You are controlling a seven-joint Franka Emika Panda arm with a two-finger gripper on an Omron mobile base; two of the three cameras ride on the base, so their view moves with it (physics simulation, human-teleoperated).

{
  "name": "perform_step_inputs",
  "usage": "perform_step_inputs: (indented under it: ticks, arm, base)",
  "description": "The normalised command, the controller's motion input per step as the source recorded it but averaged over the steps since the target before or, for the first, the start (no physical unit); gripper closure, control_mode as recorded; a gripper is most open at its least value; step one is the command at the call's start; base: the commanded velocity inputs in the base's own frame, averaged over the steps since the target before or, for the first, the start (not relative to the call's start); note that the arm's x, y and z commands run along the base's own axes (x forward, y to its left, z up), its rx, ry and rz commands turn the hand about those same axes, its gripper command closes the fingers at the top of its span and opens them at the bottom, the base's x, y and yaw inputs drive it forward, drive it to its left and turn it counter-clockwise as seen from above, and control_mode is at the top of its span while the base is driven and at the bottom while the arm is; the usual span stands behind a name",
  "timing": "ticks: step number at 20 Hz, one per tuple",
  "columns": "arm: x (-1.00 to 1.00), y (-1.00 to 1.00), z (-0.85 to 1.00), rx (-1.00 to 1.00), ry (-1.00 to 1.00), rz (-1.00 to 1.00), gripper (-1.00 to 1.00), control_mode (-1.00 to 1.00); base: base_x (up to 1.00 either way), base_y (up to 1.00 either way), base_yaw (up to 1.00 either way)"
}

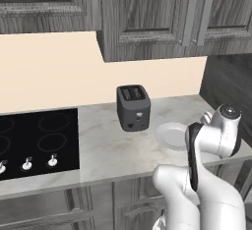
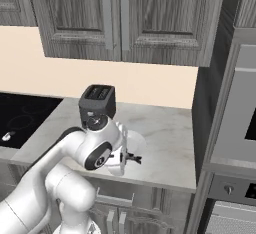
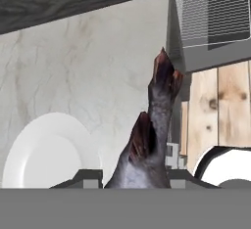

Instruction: Place the fish on the bottom rack of the oven, and slide the tray back inside. Close the oven door.

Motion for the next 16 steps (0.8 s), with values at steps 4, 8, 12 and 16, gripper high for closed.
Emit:
perform_step_inputs:
  ticks: [4,8,12,16]
  arm:
    - [-0.1,-0.17,0.0,0.0,0.0,-0.13,1.0,-1.0]
    - [-0.13,-0.17,0.0,0.0,0.0,-0.09,1.0,-1.0]
    - [-0.12,-0.08,0.0,0.0,0.0,-0.07,1.0,1.0]
    - [0.0,0.0,0.0,0.0,0.0,0.0,1.0,1.0]
  base:
    - [0.0,0.0,0.0]
    - [0.0,0.0,0.0]
    - [-0.24,-0.18,-0.13]
    - [-0.55,-0.43,-0.33]
